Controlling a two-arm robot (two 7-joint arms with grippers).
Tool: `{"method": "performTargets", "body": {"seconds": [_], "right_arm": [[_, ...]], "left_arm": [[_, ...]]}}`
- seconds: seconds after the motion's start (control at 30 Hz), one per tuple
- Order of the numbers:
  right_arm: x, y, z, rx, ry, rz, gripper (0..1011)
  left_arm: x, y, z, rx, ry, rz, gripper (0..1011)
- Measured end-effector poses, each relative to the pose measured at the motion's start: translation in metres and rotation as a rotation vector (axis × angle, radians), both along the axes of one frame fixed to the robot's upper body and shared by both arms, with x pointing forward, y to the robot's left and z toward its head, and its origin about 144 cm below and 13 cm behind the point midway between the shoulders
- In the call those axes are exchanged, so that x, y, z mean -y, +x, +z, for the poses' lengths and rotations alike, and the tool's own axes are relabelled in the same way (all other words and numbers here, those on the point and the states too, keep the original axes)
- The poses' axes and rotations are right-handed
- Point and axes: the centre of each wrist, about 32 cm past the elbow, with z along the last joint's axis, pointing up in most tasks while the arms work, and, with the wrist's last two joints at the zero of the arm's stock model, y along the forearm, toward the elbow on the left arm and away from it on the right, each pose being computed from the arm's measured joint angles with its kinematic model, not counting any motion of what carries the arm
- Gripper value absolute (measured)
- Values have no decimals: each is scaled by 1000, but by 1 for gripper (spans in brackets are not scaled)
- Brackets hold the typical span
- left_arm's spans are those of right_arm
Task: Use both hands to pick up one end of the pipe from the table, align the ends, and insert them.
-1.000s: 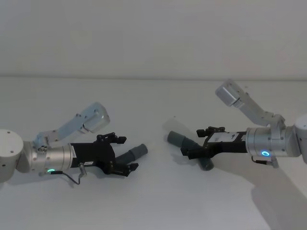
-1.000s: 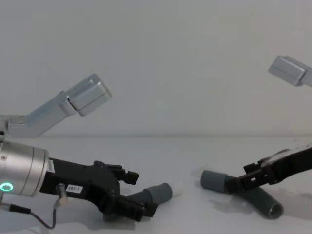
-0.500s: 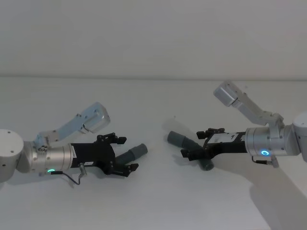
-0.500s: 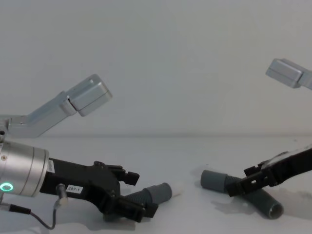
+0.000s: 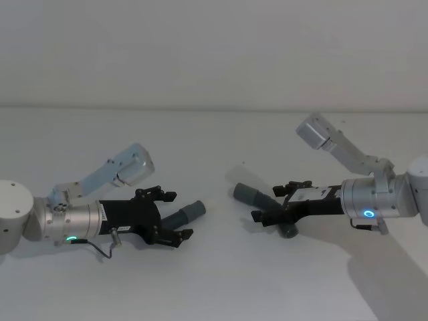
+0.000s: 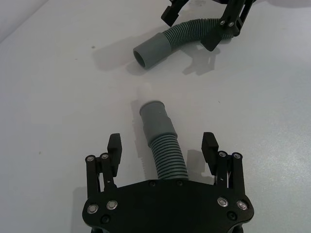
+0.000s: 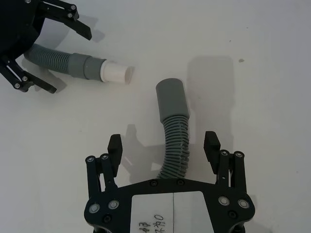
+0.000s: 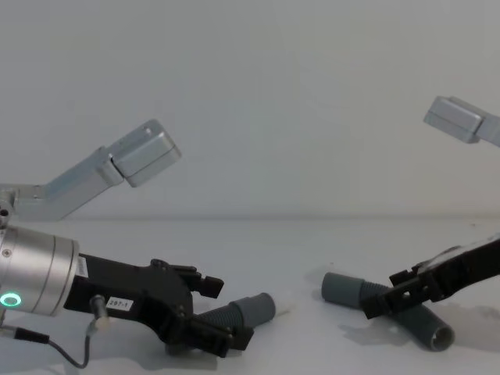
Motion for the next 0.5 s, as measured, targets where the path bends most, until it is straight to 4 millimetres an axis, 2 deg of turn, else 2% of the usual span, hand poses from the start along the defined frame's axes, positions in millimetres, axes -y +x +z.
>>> {"method": "performTargets", "body": {"seconds": [0.5], "right_arm": [[-1,0,0,-15,-1,7,1002]], "left_arm": [[0,0,0,-1,4,0,1001]]}}
